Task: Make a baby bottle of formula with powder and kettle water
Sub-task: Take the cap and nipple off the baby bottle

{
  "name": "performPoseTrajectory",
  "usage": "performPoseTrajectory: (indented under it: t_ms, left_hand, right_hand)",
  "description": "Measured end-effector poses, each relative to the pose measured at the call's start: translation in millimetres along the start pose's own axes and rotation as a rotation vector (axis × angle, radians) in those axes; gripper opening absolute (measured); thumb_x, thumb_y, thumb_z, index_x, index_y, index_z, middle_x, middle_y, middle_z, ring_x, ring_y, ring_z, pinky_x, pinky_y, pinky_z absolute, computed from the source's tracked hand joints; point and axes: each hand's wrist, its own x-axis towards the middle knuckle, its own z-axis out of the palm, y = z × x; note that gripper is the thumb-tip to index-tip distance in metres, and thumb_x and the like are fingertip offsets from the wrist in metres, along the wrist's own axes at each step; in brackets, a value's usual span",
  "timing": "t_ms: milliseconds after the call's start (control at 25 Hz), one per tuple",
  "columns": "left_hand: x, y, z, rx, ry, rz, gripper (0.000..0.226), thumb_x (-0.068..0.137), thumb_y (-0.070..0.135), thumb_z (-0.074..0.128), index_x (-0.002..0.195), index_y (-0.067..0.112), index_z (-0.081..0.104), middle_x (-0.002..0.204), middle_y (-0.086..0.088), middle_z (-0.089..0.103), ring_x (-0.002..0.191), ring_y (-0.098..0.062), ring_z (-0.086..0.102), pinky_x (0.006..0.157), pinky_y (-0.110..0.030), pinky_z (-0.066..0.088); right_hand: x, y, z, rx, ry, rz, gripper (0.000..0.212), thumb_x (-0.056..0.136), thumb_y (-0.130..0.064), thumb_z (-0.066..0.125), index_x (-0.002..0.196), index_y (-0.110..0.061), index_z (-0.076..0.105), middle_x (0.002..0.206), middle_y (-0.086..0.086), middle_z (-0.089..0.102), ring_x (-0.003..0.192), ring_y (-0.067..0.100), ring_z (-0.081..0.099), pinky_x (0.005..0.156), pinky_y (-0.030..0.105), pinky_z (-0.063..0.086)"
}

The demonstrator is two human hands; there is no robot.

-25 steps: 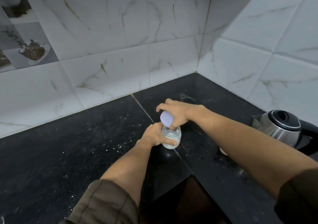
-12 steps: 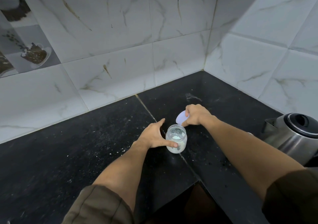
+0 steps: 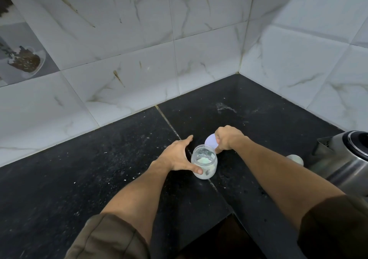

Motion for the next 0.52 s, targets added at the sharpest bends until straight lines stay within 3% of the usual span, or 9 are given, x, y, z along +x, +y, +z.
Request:
performPoseTrajectory:
  t_ms: [280, 400, 520]
  left_hand:
    - [-2.9, 19.8, -23.4, 0.013, 0.089, 0.070, 0.155, 0.043, 0.080, 0.085, 0.167, 0.026, 0.010, 0.170, 0.000, 0.027, 0.158, -0.023, 0.020, 0.127, -0.047, 0.021]
    - [-2.7, 53.5, -33.2, 0.013, 0.177, 0.148, 0.157, 0.039, 0.084, 0.081, 0.167, 0.026, 0.012, 0.172, -0.004, 0.022, 0.159, -0.023, 0.015, 0.128, -0.048, 0.019]
    - [-4.1, 101.0, -34.7, -0.007, 0.296, 0.238, 0.153, 0.039, 0.083, 0.083, 0.166, 0.027, 0.019, 0.171, -0.004, 0.025, 0.158, -0.023, 0.020, 0.127, -0.049, 0.025]
  right_hand:
    - [-24.5, 13.5, -24.5, -0.004, 0.082, 0.025, 0.029, 0.079, -0.028, 0.086, 0.102, -0.022, 0.069, 0.114, 0.004, 0.068, 0.097, 0.027, 0.064, 0.076, 0.033, 0.050]
    - [-55.2, 35.0, -48.6, -0.015, 0.154, 0.076, 0.022, 0.080, -0.031, 0.083, 0.096, -0.027, 0.067, 0.114, 0.006, 0.066, 0.104, 0.031, 0.067, 0.082, 0.035, 0.052]
    - [-87.7, 60.5, -67.6, -0.059, 0.220, 0.126, 0.020, 0.083, -0.035, 0.078, 0.098, -0.025, 0.071, 0.109, 0.006, 0.069, 0.097, 0.030, 0.067, 0.077, 0.035, 0.051]
